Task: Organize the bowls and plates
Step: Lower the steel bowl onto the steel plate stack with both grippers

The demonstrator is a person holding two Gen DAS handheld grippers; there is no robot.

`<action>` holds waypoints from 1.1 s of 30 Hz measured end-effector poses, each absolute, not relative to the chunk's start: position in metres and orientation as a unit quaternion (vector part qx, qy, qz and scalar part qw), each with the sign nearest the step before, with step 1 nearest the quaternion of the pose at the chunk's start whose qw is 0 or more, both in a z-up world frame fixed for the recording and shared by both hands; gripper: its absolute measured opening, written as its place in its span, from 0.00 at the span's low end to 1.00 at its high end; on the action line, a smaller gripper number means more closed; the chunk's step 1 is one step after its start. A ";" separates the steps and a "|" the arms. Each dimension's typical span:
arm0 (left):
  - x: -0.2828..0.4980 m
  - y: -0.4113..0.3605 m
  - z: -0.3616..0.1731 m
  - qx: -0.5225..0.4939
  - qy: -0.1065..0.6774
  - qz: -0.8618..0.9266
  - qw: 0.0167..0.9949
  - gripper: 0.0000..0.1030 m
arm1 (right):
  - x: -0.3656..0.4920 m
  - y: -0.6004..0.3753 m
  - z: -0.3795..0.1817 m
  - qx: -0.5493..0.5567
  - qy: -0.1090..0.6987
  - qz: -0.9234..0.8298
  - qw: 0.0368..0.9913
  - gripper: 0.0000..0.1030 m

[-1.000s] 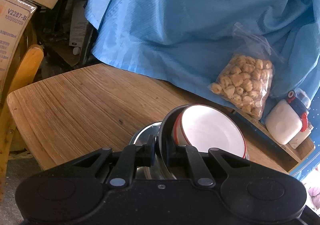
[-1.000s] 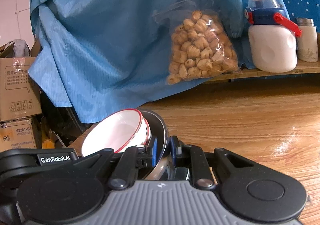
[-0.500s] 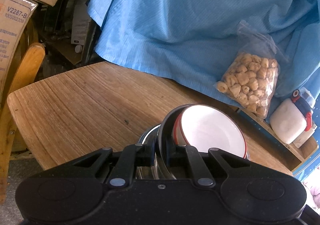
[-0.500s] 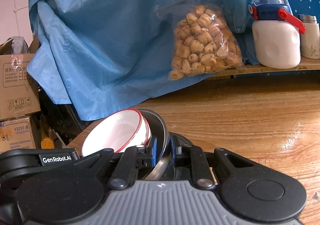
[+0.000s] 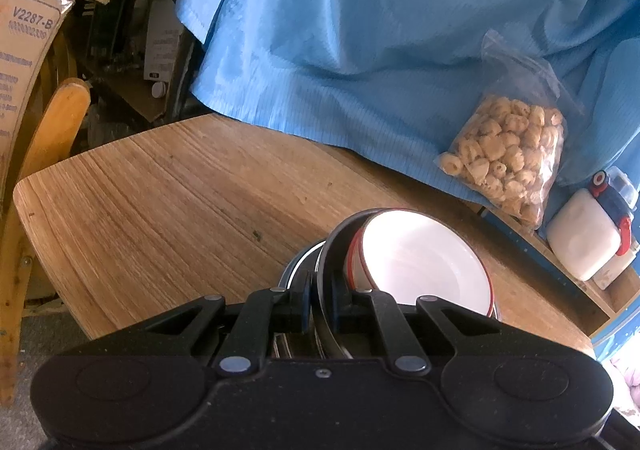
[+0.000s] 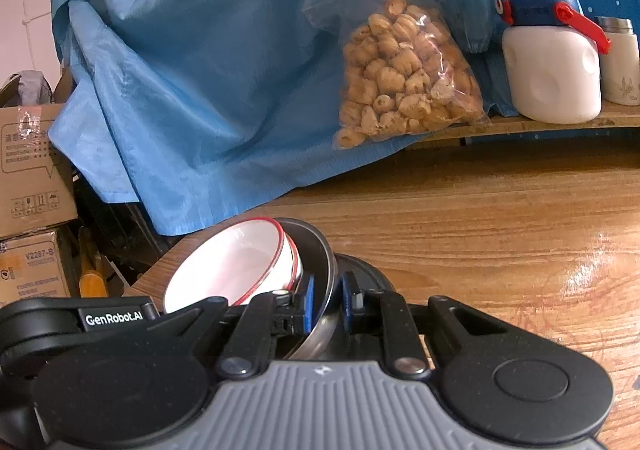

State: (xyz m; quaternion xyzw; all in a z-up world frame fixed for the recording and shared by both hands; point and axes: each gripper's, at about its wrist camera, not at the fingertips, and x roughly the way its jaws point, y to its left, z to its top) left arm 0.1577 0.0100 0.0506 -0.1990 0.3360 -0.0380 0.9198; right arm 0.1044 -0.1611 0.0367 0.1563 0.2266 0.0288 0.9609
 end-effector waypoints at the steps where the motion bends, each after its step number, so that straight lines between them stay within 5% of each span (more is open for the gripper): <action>1: 0.158 0.010 0.050 -0.199 0.336 -0.039 0.920 0.07 | 0.105 -0.161 0.036 0.156 0.227 0.028 0.961 0.17; 26: 0.159 0.007 0.048 -0.191 0.333 -0.042 0.922 0.08 | 0.104 -0.163 0.035 0.157 0.227 0.028 0.961 0.17; 33: 0.157 0.006 0.049 -0.176 0.328 -0.039 0.927 0.16 | 0.104 -0.162 0.035 0.152 0.228 0.024 0.962 0.17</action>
